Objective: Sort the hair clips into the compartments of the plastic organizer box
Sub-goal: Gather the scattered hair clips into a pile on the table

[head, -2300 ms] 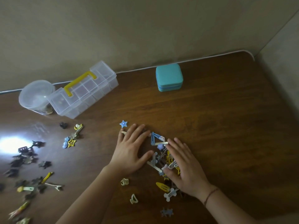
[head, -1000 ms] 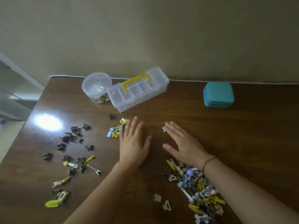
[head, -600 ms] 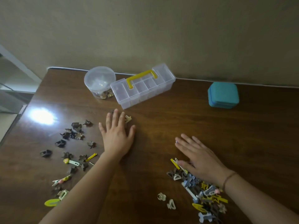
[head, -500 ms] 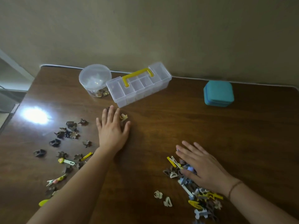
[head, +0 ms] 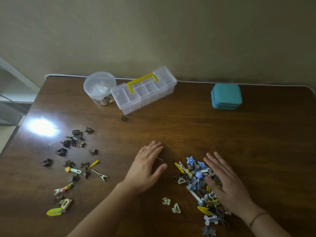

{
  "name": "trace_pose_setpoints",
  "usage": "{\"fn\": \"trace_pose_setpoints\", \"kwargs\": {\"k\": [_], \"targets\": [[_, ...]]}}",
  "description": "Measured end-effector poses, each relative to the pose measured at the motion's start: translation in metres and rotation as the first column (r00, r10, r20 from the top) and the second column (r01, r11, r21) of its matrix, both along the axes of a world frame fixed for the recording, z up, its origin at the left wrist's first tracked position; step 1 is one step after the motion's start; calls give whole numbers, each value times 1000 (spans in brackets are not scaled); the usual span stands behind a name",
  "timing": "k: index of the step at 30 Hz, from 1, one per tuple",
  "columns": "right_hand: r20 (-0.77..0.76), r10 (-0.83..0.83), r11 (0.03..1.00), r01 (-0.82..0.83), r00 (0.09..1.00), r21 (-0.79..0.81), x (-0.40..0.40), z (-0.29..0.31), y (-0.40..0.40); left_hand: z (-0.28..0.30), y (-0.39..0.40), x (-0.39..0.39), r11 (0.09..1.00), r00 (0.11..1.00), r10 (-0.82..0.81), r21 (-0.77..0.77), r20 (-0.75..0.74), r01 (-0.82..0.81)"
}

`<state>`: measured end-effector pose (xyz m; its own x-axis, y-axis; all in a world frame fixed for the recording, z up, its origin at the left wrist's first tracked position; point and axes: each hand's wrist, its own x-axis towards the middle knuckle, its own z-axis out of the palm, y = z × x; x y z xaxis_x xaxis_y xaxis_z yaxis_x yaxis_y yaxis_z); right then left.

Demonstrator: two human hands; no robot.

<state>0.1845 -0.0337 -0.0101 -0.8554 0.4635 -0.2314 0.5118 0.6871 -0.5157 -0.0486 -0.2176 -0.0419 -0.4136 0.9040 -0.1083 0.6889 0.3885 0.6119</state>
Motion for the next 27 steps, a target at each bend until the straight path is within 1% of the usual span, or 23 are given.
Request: {"fn": "trace_pose_setpoints", "kwargs": {"k": [3,6,9,11,12,13,14,15,16,17,18,19,22,25,27], "targets": [[5,3,1000,-3,1000,-17,3,0,-4,13,0,22,991,983,-135,-4,122,136],[17,12,999,-12,1000,-31,4,-1,-8,19,1,40,973,953,-227,11,200,229],[30,23,999,-22,999,-45,3,0,-10,21,2,51,957,929,-290,53,232,285],[37,27,998,-25,999,-54,3,1,-11,22,1,47,960,936,-278,102,216,261],[37,27,998,-25,999,-58,3,2,-11,21,1,40,970,957,-226,136,180,204],[36,27,998,-25,999,-59,4,3,-11,19,0,29,980,984,-127,169,128,104],[35,27,998,-25,999,-57,4,3,-10,15,1,15,979,997,26,200,72,-41],[33,24,998,-22,999,-55,5,3,-10,12,1,-2,951,977,214,226,17,-212],[29,18,999,-17,999,-51,6,3,-9,10,2,-21,896,918,396,232,-34,-378],[23,12,999,-10,1000,-50,7,3,-9,10,3,-41,835,843,534,203,-71,-512],[17,6,998,-6,1000,-55,8,3,-9,9,4,-61,788,785,612,149,-91,-597],[10,1,998,-1,1000,-69,8,3,-9,8,6,-79,772,765,636,96,-103,-629],[-1,4,998,-4,1000,-65,10,3,-11,5,13,-112,845,836,532,24,-132,-534],[-7,6,999,-6,1000,-35,10,3,-14,5,15,-113,862,858,506,25,-91,-506],[-10,2,999,-2,1000,-43,7,4,-16,2,11,-101,888,881,459,52,-113,-457]]}}
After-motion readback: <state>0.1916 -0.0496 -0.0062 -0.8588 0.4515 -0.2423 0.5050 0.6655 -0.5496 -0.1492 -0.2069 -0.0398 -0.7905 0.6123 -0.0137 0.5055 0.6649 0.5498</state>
